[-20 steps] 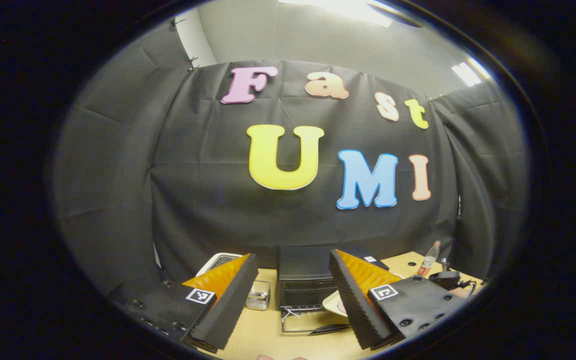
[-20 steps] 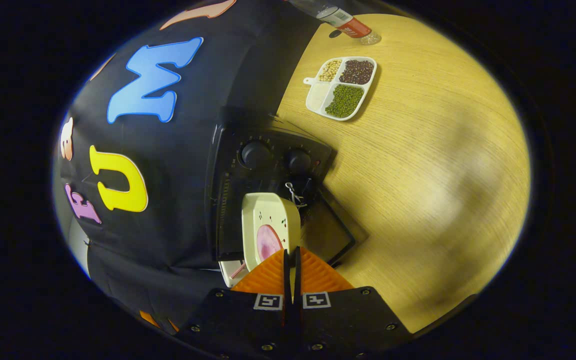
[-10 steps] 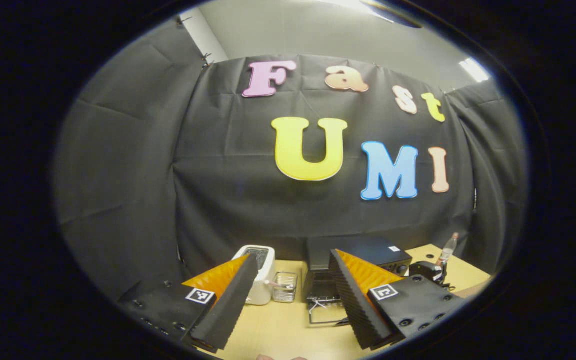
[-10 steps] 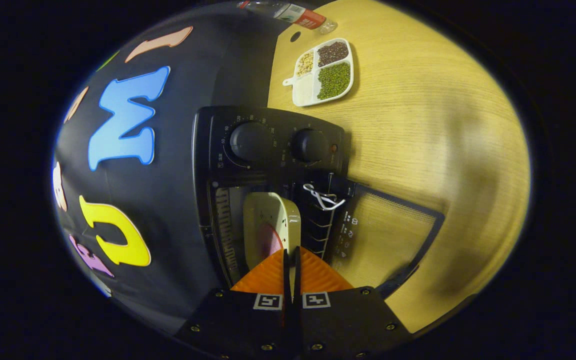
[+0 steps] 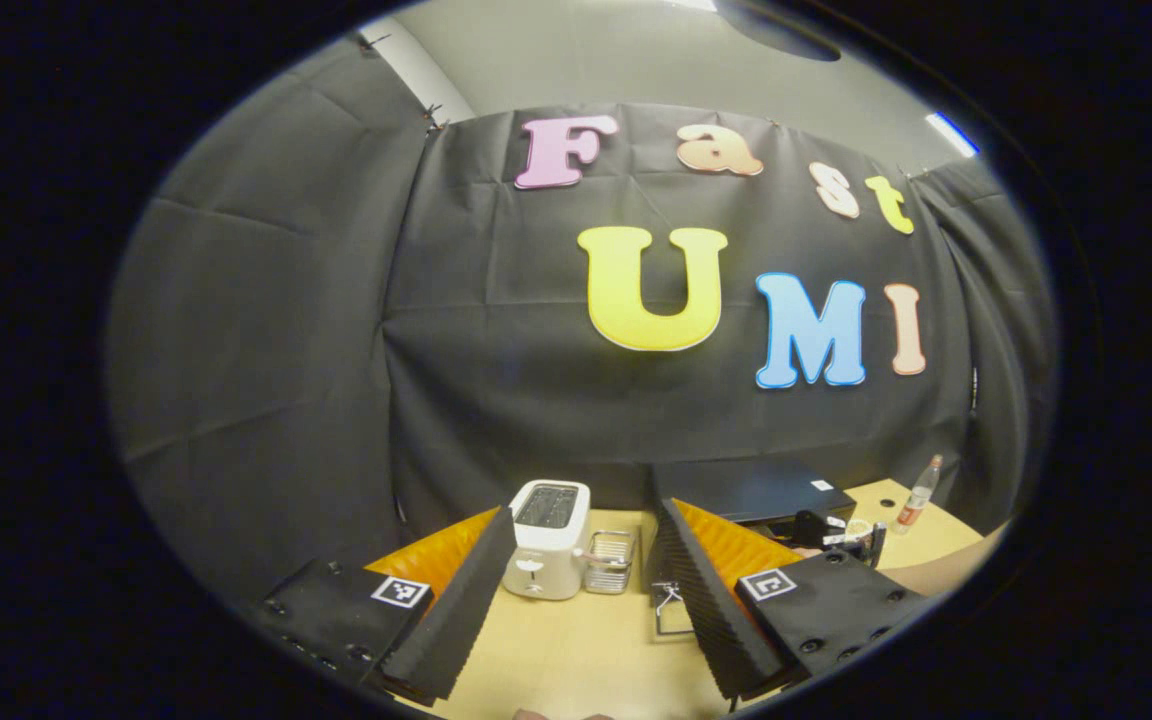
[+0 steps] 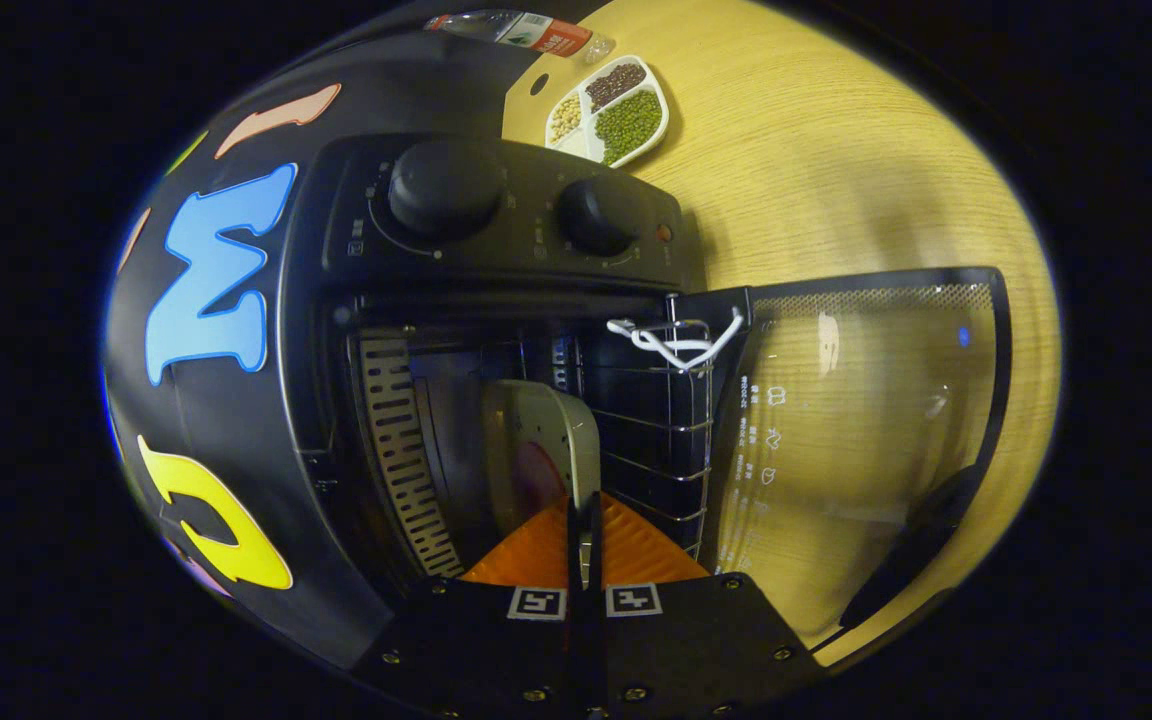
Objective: Open the electric oven with the left hand, put the food in, and close the electric oven.
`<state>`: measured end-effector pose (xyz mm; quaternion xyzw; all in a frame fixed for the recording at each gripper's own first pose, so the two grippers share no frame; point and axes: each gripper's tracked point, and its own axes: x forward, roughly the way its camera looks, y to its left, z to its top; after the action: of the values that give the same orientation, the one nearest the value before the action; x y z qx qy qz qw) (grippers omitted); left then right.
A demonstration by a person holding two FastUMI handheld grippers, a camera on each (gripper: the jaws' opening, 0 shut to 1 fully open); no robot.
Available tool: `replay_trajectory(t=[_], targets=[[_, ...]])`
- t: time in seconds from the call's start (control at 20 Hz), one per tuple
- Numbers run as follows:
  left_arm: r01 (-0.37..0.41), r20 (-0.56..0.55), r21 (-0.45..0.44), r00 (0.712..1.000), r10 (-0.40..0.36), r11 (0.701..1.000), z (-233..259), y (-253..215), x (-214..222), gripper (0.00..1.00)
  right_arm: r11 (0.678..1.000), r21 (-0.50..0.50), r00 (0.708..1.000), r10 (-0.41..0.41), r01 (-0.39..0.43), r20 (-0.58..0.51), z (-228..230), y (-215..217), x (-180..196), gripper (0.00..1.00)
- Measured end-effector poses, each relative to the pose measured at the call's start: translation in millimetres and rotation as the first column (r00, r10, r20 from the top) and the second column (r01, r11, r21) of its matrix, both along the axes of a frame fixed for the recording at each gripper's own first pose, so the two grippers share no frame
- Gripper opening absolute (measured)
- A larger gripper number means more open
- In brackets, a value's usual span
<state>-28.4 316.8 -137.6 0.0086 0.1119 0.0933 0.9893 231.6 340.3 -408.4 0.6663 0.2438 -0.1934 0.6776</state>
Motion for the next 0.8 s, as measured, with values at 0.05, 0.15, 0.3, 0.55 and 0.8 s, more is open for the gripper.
replay_trajectory(t=[0.05,0.15,0.3,0.55,0.8], targets=[[-0.004,-0.006,0.001,1.0,0.004,1.0,-2,2,0,1.0,1.0,-0.004,1.0,-0.007,0.007,-0.001,-3,4,4,0.01],[-0.007,-0.015,0.001,1.0,0.007,1.0,-4,5,-1,1.0,1.0,-0.012,1.0,-0.027,0.027,0.002,-5,8,13,0.0],[-0.007,-0.006,-0.006,1.0,0.007,1.0,-2,6,3,0.97,0.998,-0.055,1.0,0.011,-0.012,-0.017,-6,9,14,0.01],[0.029,0.012,-0.022,1.0,-0.029,0.999,1,-10,15,0.97,0.994,-0.106,0.999,0.037,-0.039,-0.027,0,-1,3,0.07],[0.092,0.036,-0.041,0.995,-0.091,0.995,3,-44,33,0.97,0.937,-0.261,0.973,0.221,-0.231,-0.07,19,-9,-25,0.66]])
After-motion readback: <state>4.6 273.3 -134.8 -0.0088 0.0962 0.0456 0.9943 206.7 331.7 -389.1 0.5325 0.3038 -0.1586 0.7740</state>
